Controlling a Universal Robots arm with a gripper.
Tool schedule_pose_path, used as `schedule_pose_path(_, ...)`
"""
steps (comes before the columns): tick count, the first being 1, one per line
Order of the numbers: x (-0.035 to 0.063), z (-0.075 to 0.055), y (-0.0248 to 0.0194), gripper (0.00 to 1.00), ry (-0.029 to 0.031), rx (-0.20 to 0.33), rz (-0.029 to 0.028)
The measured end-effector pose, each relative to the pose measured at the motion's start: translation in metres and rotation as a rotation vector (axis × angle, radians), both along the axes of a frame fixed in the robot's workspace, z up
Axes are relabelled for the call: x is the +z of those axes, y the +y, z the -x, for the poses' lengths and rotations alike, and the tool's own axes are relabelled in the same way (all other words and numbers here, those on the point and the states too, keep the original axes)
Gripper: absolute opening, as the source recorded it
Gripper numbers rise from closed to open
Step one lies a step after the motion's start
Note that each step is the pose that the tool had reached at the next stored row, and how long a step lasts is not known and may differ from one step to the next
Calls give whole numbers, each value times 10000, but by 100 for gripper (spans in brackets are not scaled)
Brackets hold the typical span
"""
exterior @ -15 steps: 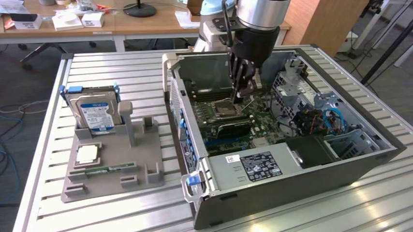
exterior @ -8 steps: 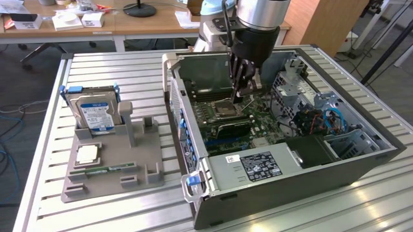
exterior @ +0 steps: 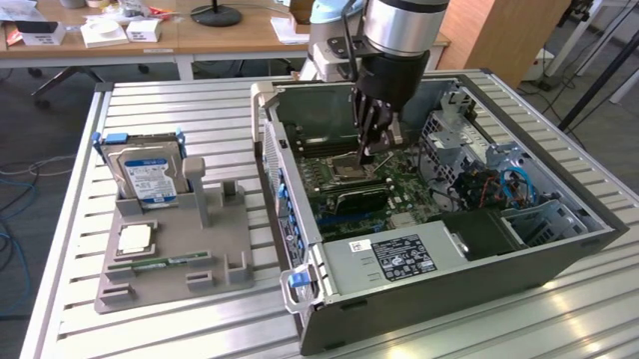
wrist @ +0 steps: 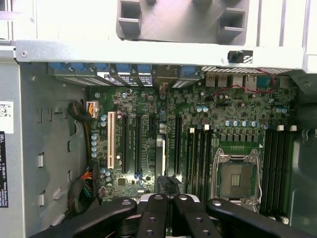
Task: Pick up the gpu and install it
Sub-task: 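Press down on the gpu until it lock into place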
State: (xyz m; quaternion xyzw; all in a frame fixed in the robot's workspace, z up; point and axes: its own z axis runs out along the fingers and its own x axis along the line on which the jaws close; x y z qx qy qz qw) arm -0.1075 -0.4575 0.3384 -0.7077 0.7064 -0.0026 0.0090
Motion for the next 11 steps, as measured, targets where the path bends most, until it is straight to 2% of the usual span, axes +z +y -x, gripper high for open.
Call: schedule_pose_path(11, -200, 0, 0, 10, 0, 0, 0)
